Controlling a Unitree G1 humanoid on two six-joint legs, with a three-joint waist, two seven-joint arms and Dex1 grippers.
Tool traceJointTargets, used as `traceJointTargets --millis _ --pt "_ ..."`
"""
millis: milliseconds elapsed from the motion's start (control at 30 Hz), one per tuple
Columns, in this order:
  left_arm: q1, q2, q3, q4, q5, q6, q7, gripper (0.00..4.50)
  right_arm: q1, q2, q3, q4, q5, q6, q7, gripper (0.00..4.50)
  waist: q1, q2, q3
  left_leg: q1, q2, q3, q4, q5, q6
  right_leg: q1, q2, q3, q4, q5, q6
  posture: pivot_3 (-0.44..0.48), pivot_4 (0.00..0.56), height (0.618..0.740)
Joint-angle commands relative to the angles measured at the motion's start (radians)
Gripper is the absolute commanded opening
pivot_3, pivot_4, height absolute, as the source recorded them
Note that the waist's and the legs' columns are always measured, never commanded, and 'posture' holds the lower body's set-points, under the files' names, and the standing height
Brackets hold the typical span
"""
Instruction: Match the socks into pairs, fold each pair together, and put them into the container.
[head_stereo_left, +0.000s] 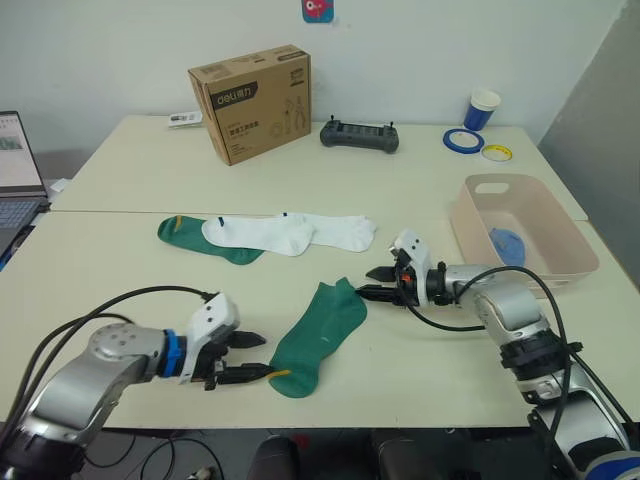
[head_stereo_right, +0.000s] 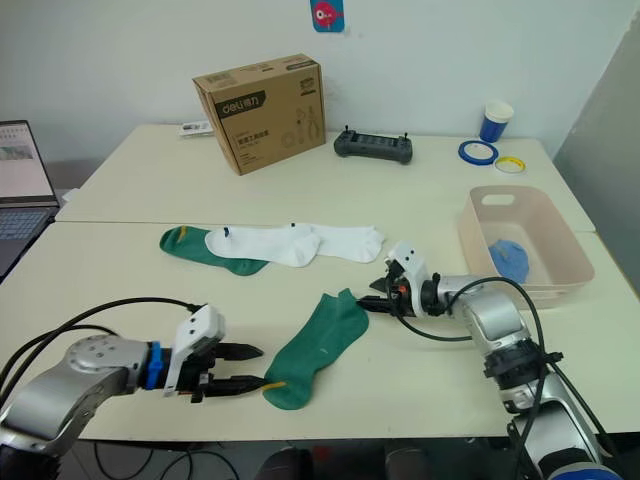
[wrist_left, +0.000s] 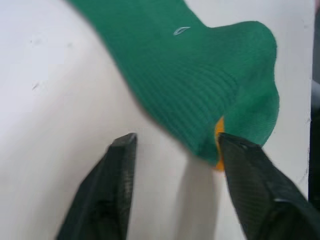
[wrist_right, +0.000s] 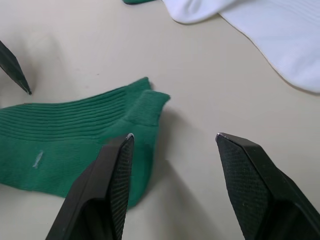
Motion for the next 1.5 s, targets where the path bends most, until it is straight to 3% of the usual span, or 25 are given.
traceJointTargets --millis 33,200,233,367,500,867,1033,1300,1500 --pt "0.046 -0.031 0.056 -0.081 -0.051 0.062 0.064 4.19 -0.037 0.028 -0.015 0.015 -0.001 -0.023 0.01 2.84 0.0 0.0 0.0 0.0 0.0 0.0 -0.001 0.0 0.0 0.0 0.0 0.0 0.0 0.0 0.0 0.0 0.15 0.74" --pt "0.108 -0.141 0.048 -0.164 -0.102 0.152 0.185 4.19 -0.065 0.077 -0.008 0.084 -0.015 -0.04 0.016 2.84 0.001 0.0 0.0 0.001 0.0 -0.001 -0.002 0.0 0.0 0.001 0.0 0.0 0.0 0.0 0.0 0.0 0.15 0.74" --pt "0.119 -0.141 0.032 -0.169 -0.085 0.153 0.195 4.22 -0.071 0.082 -0.01 0.097 -0.018 -0.046 0.016 2.65 0.003 0.0 0.0 0.001 -0.001 -0.001 -0.001 0.0 0.0 0.002 0.0 -0.001 0.0 0.0 0.0 0.0 0.15 0.74" --pt "0.153 -0.133 -0.001 -0.191 -0.068 0.155 0.208 4.23 -0.081 0.087 -0.015 0.114 -0.021 -0.053 0.044 1.49 0.003 0.0 -0.001 0.003 -0.001 -0.001 -0.001 0.0 0.0 0.003 0.0 0.0 0.0 0.0 0.0 0.0 0.15 0.74" --pt "0.156 -0.138 -0.02 -0.174 -0.047 0.152 0.231 3.32 -0.074 0.078 -0.023 0.105 -0.022 -0.052 0.062 0.01 0.002 0.0 -0.001 0.004 -0.001 -0.001 -0.001 0.0 0.0 0.003 0.0 0.0 0.0 0.0 0.0 0.0 0.15 0.74" --pt "0.084 -0.091 -0.05 -0.103 0.024 0.081 0.187 0.05 0.005 0.007 -0.087 -0.028 0.019 0.035 0.064 0.0 0.003 0.0 -0.001 0.003 -0.001 -0.001 -0.002 0.0 0.0 0.003 0.0 0.0 0.0 0.0 0.0 0.0 0.15 0.74" --pt "-0.06 -0.046 -0.1 0.0 0.074 0.001 0.089 0.01 0.078 -0.041 -0.14 -0.196 0.1 0.171 0.046 0.0 0.003 0.0 -0.001 0.003 -0.001 -0.001 -0.002 0.0 0.0 0.003 0.0 -0.001 0.0 -0.001 0.001 0.0 0.15 0.74" --pt "-0.357 -0.079 -0.271 0.23 0.222 -0.137 -0.051 0.01 0.238 -0.062 -0.258 -0.465 0.216 0.401 -0.103 0.0 0.009 0.0 -0.001 0.002 -0.002 -0.001 -0.001 0.0 0.0 0.003 0.0 0.0 0.0 0.0 0.001 0.0 0.15 0.74" --pt "-0.434 -0.118 -0.325 0.317 0.28 -0.207 -0.122 0.01 0.305 -0.041 -0.307 -0.529 0.254 0.45 -0.188 0.0 0.012 0.0 -0.001 0.002 -0.002 -0.002 -0.002 0.0 0.0 0.003 0.001 0.0 0.0 -0.001 0.002 0.0 0.15 0.74"
